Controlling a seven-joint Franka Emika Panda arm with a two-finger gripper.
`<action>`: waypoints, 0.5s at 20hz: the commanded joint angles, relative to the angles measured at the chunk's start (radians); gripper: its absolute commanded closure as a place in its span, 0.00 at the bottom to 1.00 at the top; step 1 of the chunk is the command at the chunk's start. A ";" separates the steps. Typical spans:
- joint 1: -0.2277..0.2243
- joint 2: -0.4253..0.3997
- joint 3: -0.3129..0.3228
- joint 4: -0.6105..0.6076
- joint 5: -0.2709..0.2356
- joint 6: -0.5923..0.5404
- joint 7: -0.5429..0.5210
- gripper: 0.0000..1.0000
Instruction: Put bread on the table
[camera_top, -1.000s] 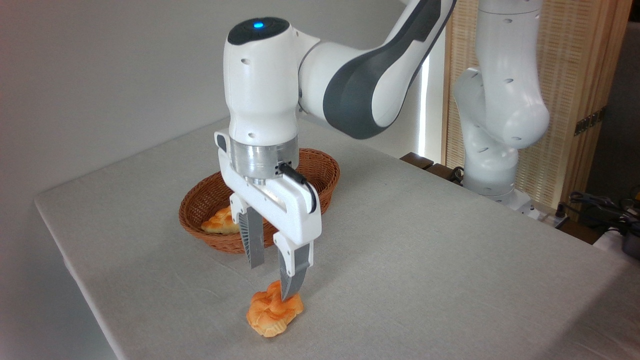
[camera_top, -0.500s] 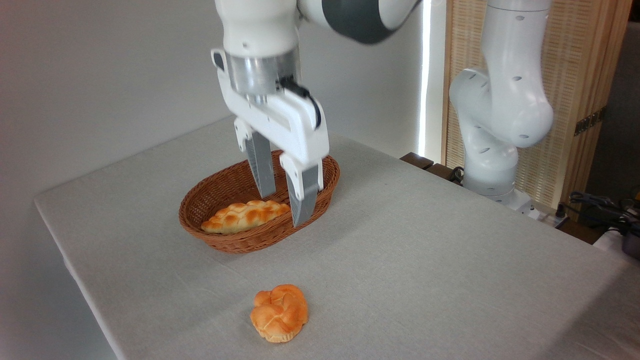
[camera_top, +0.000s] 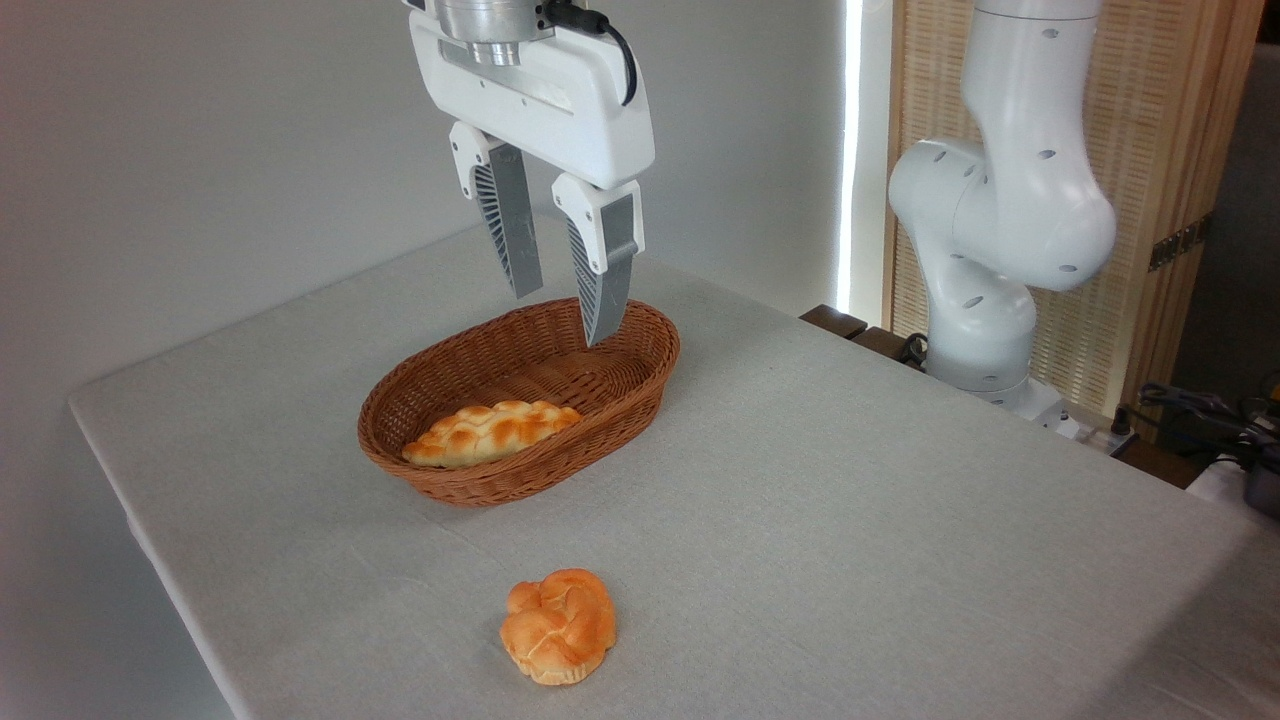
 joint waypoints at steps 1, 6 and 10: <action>0.057 0.087 -0.043 0.115 0.023 -0.022 -0.009 0.00; 0.091 0.103 -0.092 0.134 0.038 -0.022 -0.006 0.00; 0.091 0.104 -0.112 0.131 0.060 -0.019 -0.009 0.00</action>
